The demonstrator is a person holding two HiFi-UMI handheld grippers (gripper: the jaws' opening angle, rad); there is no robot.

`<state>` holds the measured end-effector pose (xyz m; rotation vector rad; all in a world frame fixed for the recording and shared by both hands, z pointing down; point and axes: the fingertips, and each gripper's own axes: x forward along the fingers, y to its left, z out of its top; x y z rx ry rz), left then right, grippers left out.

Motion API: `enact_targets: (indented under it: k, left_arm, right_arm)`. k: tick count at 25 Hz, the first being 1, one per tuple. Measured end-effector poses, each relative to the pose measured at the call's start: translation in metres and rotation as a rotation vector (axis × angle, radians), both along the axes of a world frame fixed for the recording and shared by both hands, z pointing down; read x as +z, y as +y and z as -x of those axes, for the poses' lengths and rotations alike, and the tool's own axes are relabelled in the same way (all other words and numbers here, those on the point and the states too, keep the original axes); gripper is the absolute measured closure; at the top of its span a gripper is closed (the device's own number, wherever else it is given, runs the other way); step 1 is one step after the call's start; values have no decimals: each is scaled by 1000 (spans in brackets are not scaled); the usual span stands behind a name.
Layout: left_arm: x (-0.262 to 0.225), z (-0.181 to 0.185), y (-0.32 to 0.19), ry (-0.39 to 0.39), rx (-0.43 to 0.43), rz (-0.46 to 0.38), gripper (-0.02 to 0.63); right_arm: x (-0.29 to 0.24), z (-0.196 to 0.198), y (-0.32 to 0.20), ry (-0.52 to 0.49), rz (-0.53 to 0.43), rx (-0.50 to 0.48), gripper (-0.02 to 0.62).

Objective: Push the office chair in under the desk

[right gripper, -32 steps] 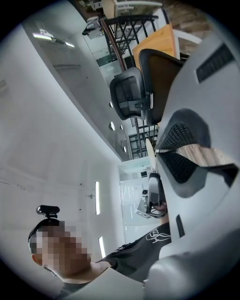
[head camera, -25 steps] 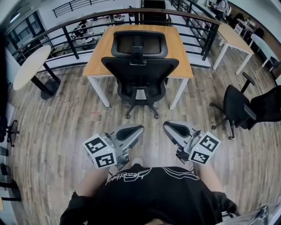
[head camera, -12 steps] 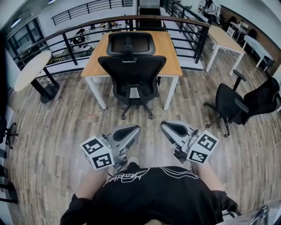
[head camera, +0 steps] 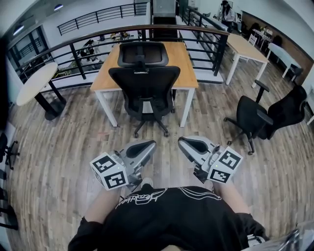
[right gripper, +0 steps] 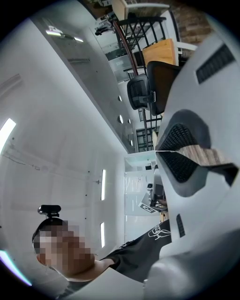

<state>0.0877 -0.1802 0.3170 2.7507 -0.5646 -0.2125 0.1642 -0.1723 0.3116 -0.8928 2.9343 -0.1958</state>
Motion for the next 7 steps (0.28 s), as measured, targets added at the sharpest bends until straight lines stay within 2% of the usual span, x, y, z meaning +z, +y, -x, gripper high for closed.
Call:
enact_targets:
  k: [7]
  left_arm:
    - [-4,-5,21,-5,1,-27,598]
  right_arm:
    - [-4,-9,19,-1,-19,18,551]
